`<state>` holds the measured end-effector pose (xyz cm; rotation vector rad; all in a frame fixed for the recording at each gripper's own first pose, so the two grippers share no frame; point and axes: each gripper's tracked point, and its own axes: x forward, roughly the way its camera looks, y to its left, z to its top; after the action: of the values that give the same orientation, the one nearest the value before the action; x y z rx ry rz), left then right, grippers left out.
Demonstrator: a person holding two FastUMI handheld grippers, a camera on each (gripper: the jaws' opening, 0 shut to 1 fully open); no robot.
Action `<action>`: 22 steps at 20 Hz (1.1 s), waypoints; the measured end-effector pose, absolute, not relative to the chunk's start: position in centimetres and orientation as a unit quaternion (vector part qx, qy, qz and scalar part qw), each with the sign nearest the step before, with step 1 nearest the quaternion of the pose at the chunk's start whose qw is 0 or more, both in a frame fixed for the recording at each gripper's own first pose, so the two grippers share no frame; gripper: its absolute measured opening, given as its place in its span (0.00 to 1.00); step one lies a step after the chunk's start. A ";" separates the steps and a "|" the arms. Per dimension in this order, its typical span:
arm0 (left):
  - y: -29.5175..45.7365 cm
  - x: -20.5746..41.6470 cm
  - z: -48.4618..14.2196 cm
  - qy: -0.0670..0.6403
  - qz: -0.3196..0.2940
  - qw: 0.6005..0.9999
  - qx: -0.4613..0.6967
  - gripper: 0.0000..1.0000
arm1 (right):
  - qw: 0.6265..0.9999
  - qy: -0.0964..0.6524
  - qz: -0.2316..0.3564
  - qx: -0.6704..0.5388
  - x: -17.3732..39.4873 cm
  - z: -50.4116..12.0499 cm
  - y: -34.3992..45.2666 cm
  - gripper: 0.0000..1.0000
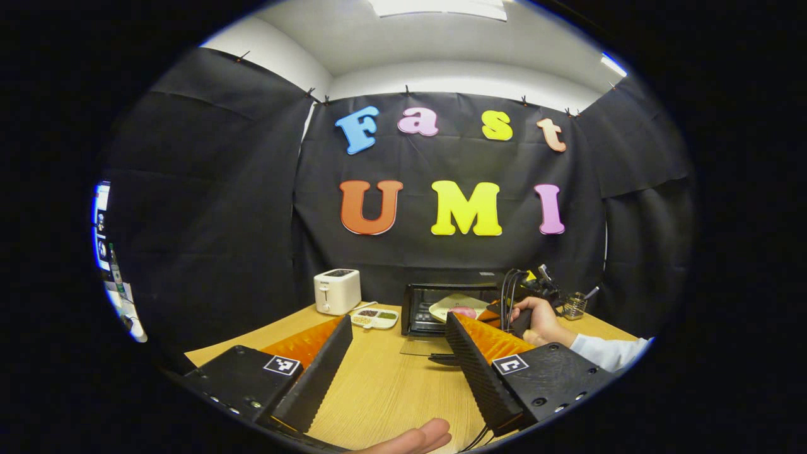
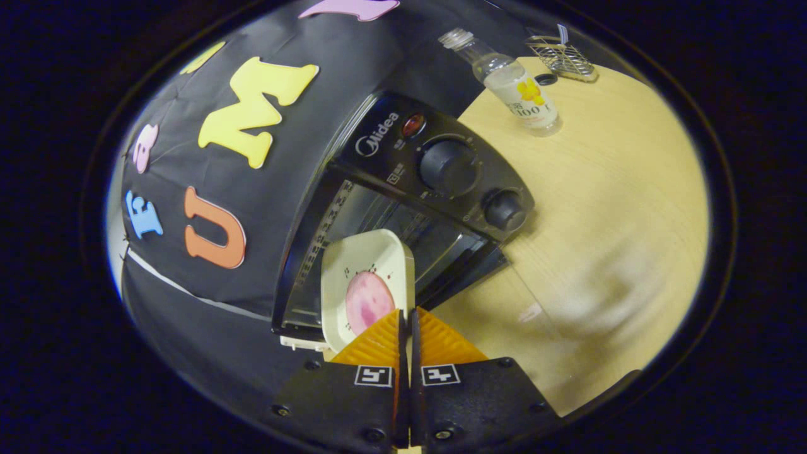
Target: Open the electric oven with the left hand, put the food in, and close the electric oven.
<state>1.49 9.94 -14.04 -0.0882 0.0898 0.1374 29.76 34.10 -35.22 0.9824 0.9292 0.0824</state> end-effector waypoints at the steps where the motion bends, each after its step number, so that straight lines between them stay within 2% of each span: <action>1: 9.7 1.4 -14.2 0.047 0.065 0.996 -0.042 0.95 | 0.779 0.422 0.029 0.463 30.4 -35.2 34.6 0.04; 3: 10.0 1.3 -14.4 0.048 0.064 0.996 -0.034 0.95 | 0.787 0.400 0.018 0.470 32.0 -35.4 35.5 0.01; 4: 10.5 1.1 -14.2 0.047 0.068 0.996 -0.032 0.95 | 0.791 0.390 0.012 0.471 32.9 -35.7 35.7 0.04; 7: 11.2 0.8 -14.1 0.045 0.075 0.995 -0.037 0.95 | 0.809 0.355 0.008 0.468 35.3 -35.9 36.2 0.04; 8: 11.1 0.8 -14.3 0.048 0.070 0.996 -0.039 0.95 | 0.814 0.346 0.003 0.466 36.1 -36.2 36.2 0.00; 9: 11.3 1.0 -14.3 0.047 0.071 0.995 -0.042 0.95 | 0.821 0.339 0.001 0.460 36.7 -36.5 36.2 0.04; 11: 12.1 0.8 -14.4 0.049 0.077 0.995 -0.044 0.95 | 0.834 0.329 -0.001 0.442 37.7 -37.0 36.0 0.01; 13: 12.4 1.0 -14.5 0.049 0.080 0.994 -0.046 0.95 | 0.845 0.324 0.008 0.425 38.3 -37.8 36.1 0.06; 14: 12.3 1.0 -14.5 0.051 0.079 0.994 -0.049 0.95 | 0.851 0.316 0.022 0.419 38.3 -37.4 36.0 0.01; 15: 12.1 1.1 -14.7 0.055 0.074 0.994 -0.056 0.95 | 0.861 0.311 0.024 0.402 38.3 -37.8 35.8 0.10; 16: 11.7 1.0 -14.8 0.058 0.070 0.994 -0.063 0.95 | 0.869 0.297 0.029 0.394 38.6 -37.4 35.0 0.15; 17: 11.7 1.1 -14.6 0.057 0.069 0.994 -0.067 0.95 | 0.877 0.290 0.031 0.382 38.6 -37.5 34.8 0.27; 18: 11.7 0.9 -14.3 0.056 0.068 0.994 -0.067 0.95 | 0.880 0.288 0.023 0.377 38.5 -37.7 33.9 0.31; 19: 11.7 0.8 -14.1 0.053 0.068 0.994 -0.063 0.95 | 0.879 0.288 0.022 0.378 38.2 -37.9 33.9 0.47; 20: 11.6 0.8 -14.0 0.050 0.069 0.995 -0.055 0.95 | 0.876 0.294 0.026 0.382 37.9 -37.9 33.9 0.41; 22: 11.2 0.7 -13.8 0.048 0.068 0.995 -0.049 0.95 | 0.874 0.300 0.028 0.380 37.1 -38.1 33.5 0.46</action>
<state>0.66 11.24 -13.81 -0.0982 0.0965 0.1365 37.11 33.52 -38.11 0.7944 0.6267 0.0589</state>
